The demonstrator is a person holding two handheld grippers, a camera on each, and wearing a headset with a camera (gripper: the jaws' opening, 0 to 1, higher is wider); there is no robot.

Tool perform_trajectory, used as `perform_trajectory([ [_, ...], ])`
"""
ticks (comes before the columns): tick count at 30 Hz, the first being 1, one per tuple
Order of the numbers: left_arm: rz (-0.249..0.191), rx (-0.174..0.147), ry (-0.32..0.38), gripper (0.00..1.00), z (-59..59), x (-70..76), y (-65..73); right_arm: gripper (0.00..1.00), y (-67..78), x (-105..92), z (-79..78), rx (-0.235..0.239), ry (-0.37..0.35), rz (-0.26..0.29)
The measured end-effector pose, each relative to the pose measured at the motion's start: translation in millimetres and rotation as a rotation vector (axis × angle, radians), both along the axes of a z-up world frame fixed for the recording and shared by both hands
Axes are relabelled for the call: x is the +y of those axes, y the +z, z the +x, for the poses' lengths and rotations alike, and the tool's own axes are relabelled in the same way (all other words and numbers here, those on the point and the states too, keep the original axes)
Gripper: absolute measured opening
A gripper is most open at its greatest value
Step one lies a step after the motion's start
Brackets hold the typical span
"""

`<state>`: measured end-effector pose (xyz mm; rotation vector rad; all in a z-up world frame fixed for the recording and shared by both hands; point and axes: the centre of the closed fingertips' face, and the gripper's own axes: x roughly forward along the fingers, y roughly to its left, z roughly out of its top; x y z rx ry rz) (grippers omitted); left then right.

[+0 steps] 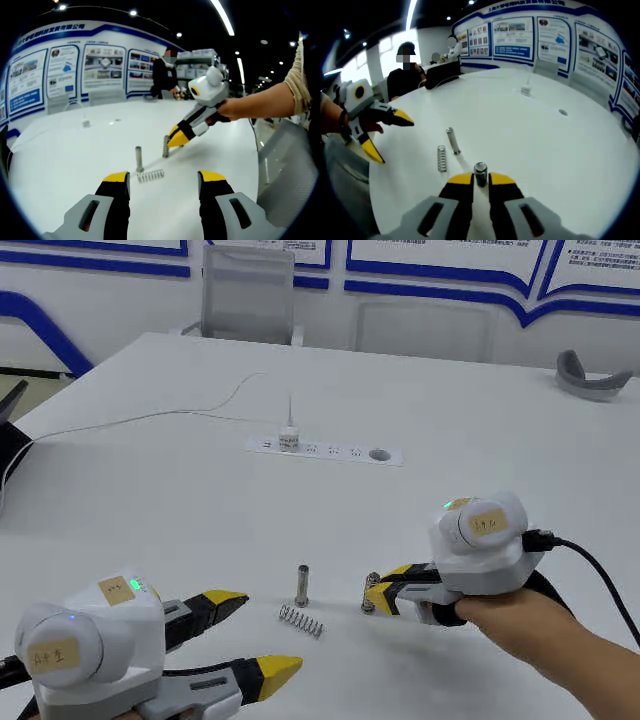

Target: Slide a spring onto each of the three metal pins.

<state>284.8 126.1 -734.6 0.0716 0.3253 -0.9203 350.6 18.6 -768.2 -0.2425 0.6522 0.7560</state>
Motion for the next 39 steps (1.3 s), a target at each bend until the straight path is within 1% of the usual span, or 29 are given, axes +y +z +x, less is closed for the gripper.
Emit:
perform_trajectory([
  [7, 0.001, -0.003, -0.002, 0.56, -0.1, -0.8, 0.3, 0.13, -3.0, -6.4, -8.8, 0.010, -0.014, 0.003],
  [11, 0.001, -0.004, -0.003, 0.56, -0.2, -1.1, 0.6, 0.14, -2.9, -4.1, -15.2, 0.011, -0.010, 0.007],
  [20, 0.001, -0.010, -0.003, 0.56, 0.2, -1.0, 3.4, 0.14, 0.4, 15.5, -29.7, 0.006, 0.035, 0.020],
  [27, 0.004, -0.013, -0.003, 0.55, -0.6, -0.4, 4.8, 0.15, 0.5, 28.9, -33.8, 0.009, 0.068, 0.034],
  [39, 0.003, -0.011, 0.001, 0.55, -0.2, 1.2, 4.4, 0.17, -10.4, 52.8, -34.9, 0.024, 0.135, 0.027],
])
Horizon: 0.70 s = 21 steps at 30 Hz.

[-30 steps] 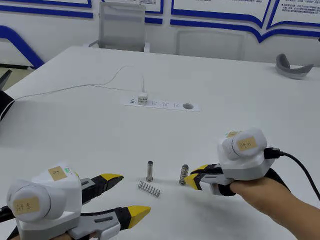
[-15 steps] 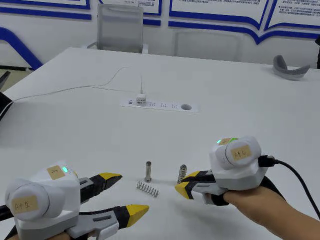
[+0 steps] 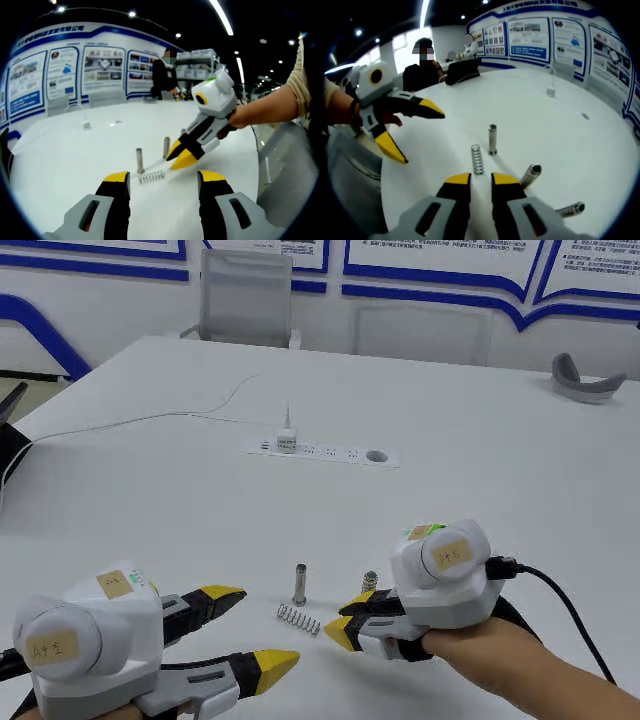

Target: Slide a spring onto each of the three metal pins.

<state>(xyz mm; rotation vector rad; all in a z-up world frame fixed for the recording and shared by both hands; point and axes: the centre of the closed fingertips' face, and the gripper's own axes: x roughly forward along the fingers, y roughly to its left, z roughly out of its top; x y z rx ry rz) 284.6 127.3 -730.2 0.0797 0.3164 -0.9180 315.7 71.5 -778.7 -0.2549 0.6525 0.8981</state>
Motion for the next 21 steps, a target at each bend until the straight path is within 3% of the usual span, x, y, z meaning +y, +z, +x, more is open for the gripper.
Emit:
perform_trajectory([
  [21, 0.006, 0.013, 0.008, 0.54, -1.3, 4.8, -3.2, 0.17, -18.9, 18.9, 5.0, 0.031, 0.038, -0.028],
])
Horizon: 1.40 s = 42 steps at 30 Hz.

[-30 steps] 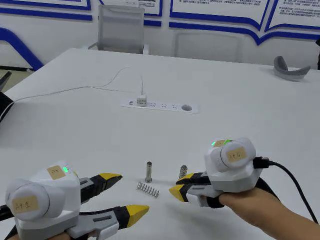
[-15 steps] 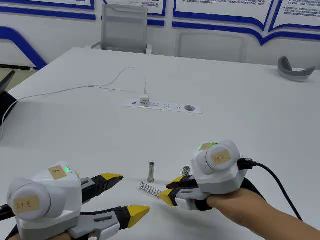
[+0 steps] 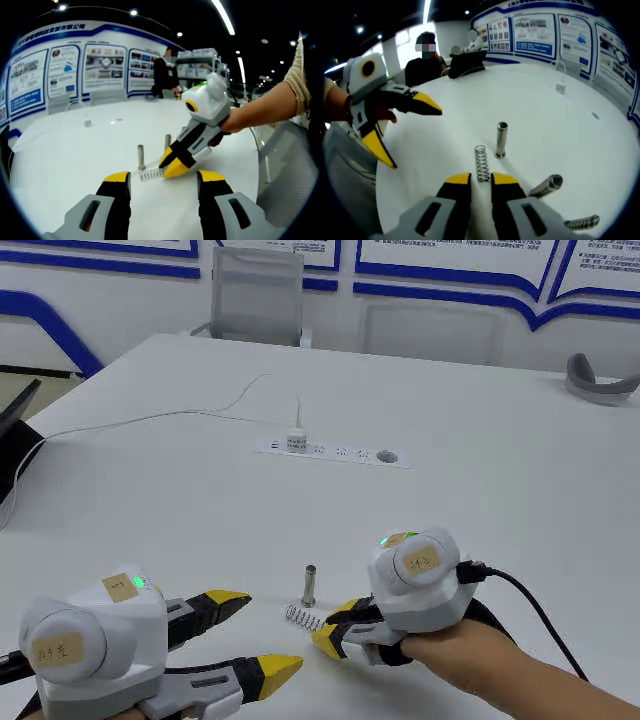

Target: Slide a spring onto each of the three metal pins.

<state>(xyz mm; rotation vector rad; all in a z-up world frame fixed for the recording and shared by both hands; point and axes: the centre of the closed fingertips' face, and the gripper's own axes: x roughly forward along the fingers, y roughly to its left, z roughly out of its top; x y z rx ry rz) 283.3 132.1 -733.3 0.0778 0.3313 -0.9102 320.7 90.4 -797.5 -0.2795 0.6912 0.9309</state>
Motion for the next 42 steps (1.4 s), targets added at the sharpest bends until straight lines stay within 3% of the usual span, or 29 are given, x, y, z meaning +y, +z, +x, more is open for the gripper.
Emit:
perform_trajectory([
  [10, 0.001, 0.002, 0.002, 0.54, -0.4, 1.9, -0.4, 0.13, -4.9, 0.7, 0.4, -0.001, 0.005, -0.018],
  [19, 0.004, 0.001, 0.003, 0.54, 0.4, 2.6, -0.7, 0.12, 0.7, -0.9, -1.4, -0.011, 0.015, -0.016],
  [29, 0.012, -0.002, -0.008, 0.53, -0.1, -0.4, -2.9, 0.11, 15.6, -6.8, -11.8, -0.028, 0.056, -0.025],
  [42, 0.027, -0.018, -0.046, 0.49, -4.4, -7.5, -2.5, 0.11, 47.1, -10.2, -38.1, -0.034, 0.185, -0.035],
])
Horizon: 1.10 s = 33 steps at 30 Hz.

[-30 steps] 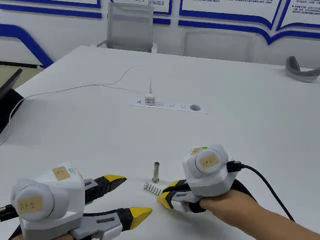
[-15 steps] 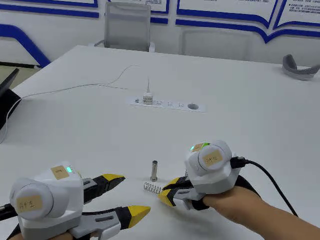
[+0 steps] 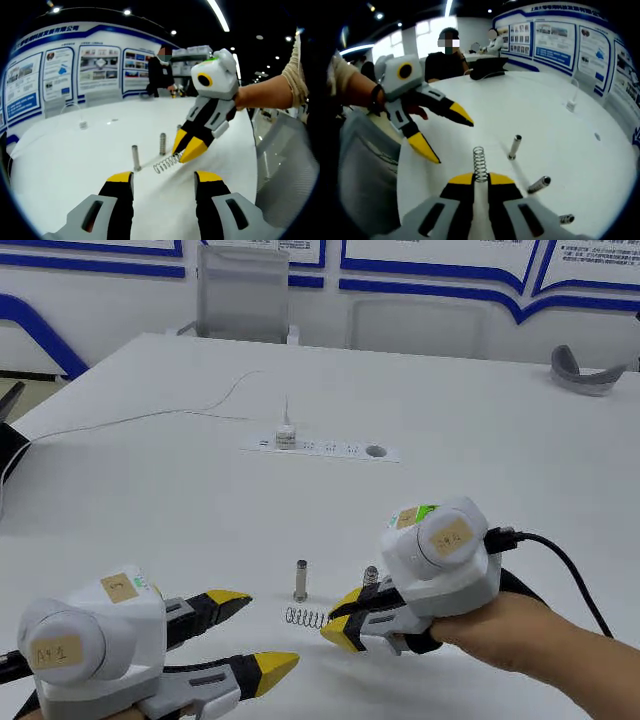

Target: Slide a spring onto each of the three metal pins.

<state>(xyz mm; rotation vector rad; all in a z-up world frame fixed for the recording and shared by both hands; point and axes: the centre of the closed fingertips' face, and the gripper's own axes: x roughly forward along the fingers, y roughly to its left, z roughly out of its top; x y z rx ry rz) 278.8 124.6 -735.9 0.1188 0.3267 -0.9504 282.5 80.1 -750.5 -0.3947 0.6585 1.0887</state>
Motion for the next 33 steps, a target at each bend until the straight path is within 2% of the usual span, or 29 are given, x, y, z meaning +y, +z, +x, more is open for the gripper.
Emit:
perform_trajectory([
  [8, 0.036, -0.027, -0.060, 0.46, -9.2, -10.6, -1.8, 0.11, 13.3, -0.6, -12.5, 0.019, 0.065, -0.018],
  [24, 0.083, -0.075, -0.155, 0.29, -22.7, -22.2, -4.8, 0.11, 10.5, 1.6, -31.3, 0.084, 0.150, -0.068],
  [33, 0.101, -0.120, -0.192, 0.17, -27.6, -27.0, -3.7, 0.11, 9.9, 1.5, -38.3, 0.111, 0.169, -0.082],
])
